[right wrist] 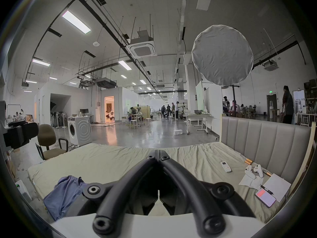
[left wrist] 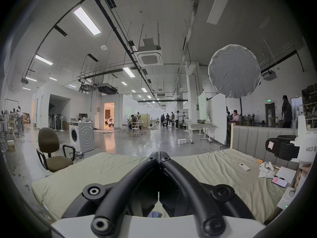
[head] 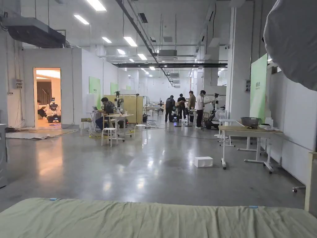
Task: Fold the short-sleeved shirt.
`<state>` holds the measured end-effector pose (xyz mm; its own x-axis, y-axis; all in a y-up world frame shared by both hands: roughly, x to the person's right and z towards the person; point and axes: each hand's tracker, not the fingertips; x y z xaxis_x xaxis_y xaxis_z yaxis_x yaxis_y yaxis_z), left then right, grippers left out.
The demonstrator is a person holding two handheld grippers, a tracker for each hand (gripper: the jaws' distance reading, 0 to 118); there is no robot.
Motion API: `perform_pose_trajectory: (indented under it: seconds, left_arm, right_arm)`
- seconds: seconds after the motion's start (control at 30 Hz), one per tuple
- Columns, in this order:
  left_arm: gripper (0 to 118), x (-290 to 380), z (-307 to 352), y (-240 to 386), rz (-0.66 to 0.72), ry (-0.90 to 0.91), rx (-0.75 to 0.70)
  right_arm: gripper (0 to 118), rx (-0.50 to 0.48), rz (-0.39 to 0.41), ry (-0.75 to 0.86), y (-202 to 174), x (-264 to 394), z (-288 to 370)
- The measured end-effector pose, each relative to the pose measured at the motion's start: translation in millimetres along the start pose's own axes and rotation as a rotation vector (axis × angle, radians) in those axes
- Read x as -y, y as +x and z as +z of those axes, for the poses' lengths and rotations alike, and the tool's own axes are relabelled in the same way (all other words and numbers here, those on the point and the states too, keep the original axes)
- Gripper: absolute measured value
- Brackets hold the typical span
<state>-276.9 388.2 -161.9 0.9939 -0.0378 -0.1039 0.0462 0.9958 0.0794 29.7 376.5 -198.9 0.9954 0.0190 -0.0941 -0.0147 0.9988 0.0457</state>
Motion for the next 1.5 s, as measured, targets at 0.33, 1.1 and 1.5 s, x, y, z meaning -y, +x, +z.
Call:
perform_pose_trajectory:
  seconds: [0.33, 1.1, 1.5]
  left_arm:
    - [0, -31.9, -4.5, 7.1, -0.241, 0.07, 0.035]
    - [0, 10.5, -27.0, -11.4, -0.454, -0.174, 0.031]
    - [0, 45.5, 13.5, -45.0, 0.111, -0.121, 0.173]
  right_arm:
    - [0, -0.018, 0.307, 0.073, -16.2, -31.4, -5.3]
    - [0, -0.116, 1.016, -0.08, -35.4, 24.2, -27.5]
    - [0, -0.088, -0.22, -0.134, 26.8, 45.6, 12.3]
